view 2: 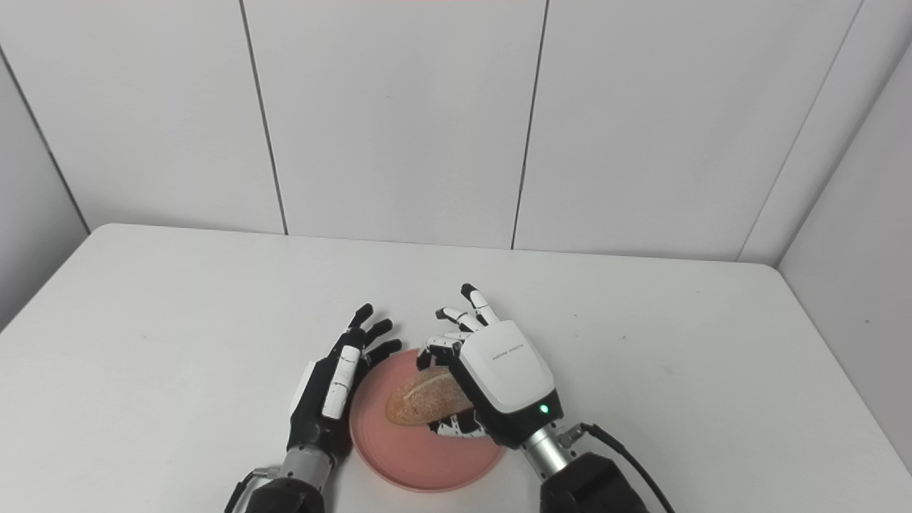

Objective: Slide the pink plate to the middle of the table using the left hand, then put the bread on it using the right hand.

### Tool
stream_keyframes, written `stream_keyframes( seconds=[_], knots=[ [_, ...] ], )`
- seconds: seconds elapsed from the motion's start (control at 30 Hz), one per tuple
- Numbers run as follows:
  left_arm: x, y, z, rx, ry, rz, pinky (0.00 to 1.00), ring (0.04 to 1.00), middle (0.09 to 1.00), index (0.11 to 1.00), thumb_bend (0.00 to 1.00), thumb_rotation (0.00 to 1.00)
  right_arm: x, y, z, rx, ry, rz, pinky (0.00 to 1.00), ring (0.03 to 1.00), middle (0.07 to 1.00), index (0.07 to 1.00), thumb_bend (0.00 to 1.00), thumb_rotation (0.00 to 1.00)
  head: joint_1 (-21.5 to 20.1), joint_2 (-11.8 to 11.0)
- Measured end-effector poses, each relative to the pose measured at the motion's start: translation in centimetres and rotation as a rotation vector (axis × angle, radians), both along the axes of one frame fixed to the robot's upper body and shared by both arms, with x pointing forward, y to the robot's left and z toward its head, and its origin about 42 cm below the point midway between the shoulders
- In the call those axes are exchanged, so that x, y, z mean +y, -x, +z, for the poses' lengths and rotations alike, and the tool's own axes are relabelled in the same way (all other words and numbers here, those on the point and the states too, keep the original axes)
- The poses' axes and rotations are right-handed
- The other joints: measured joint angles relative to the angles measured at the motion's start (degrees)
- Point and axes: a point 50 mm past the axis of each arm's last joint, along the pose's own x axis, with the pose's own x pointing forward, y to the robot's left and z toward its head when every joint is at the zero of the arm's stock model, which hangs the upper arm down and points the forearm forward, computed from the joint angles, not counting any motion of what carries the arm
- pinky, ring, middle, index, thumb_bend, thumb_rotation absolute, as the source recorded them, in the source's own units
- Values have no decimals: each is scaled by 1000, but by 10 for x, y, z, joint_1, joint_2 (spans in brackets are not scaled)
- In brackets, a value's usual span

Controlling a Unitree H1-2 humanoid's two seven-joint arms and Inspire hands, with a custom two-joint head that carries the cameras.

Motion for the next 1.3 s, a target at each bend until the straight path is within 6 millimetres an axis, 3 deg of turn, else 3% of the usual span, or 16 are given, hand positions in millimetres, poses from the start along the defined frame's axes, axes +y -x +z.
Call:
stream_keyframes(
  seconds=[0.5, 0.87, 0.9, 1.03, 1.07, 1.13, 1.3],
  knots=[
    [-6, 1, 1, 7, -10, 4, 826, 777, 859, 911, 780, 885, 13, -16, 9, 168, 67, -40, 1000, 815, 507, 465, 530, 1, 2, 2],
    [-6, 1, 1, 8, -10, 4, 854, 788, 861, 913, 788, 882, 14, -18, 11, 186, 72, -53, 1000, 835, 507, 468, 529, 6, -3, 3],
    [-6, 1, 1, 8, -10, 4, 857, 786, 860, 913, 788, 881, 14, -18, 12, 183, 73, -55, 1000, 850, 535, 479, 526, 80, -3, 3],
    [-6, 1, 1, 8, -9, 4, 856, 785, 860, 913, 807, 884, 13, -16, 16, 173, 104, -64, 1000, 885, 586, 492, 521, 157, -4, 2],
    [-6, 1, 1, 8, -9, 4, 855, 784, 860, 912, 807, 886, 13, -15, 18, 175, 115, -65, 1000, 896, 601, 556, 750, 276, -4, 2],
    [-6, 1, 2, 7, -9, 4, 850, 791, 862, 914, 803, 891, 12, -14, 19, 188, 133, -63, 1000, 918, 656, 665, 949, 406, -5, 2],
    [-6, 1, 2, 6, -9, 4, 825, 803, 856, 908, 801, 887, 9, -12, 22, 192, 150, -59, 1000, 956, 742, 800, 1000, 515, -10, 1]
  ],
)
